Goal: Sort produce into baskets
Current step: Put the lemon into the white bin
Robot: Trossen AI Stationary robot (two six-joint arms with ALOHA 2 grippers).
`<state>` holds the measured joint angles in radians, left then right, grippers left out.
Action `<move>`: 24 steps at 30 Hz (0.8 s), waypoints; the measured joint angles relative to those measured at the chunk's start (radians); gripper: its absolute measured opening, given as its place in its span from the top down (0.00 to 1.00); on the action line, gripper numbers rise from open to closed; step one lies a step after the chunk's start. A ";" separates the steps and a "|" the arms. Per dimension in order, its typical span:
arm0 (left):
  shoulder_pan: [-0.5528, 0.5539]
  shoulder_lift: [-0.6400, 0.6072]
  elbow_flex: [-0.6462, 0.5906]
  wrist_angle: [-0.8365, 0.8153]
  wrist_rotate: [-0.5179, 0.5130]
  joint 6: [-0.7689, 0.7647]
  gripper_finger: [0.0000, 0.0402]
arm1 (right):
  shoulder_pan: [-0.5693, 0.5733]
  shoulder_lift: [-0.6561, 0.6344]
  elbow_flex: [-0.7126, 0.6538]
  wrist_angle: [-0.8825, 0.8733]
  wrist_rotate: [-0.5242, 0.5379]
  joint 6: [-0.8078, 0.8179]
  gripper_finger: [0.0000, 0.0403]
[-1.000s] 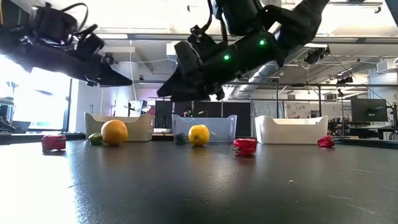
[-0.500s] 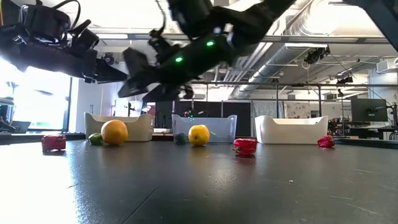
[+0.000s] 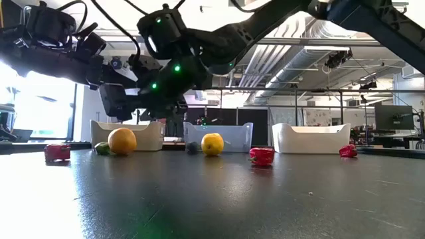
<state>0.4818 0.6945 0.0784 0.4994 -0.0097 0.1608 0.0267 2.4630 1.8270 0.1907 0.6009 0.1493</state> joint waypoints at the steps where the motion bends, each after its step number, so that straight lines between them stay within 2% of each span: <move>1: 0.000 0.000 0.000 0.000 0.000 0.000 0.75 | -0.005 0.006 0.005 0.000 -0.006 0.008 0.23; 8: 0.000 0.000 0.000 -0.001 0.000 0.000 0.75 | -0.027 0.037 0.011 0.009 -0.070 0.077 0.23; 19: 0.000 0.000 0.000 -0.001 -0.001 -0.001 0.75 | -0.046 0.092 0.012 0.071 -0.127 0.076 0.23; 24: 0.000 0.000 0.000 -0.001 -0.001 0.000 0.75 | -0.055 0.092 0.012 0.068 -0.133 0.055 0.31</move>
<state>0.4819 0.6945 0.0788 0.4980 -0.0105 0.1604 -0.0279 2.5549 1.8389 0.2589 0.4682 0.2047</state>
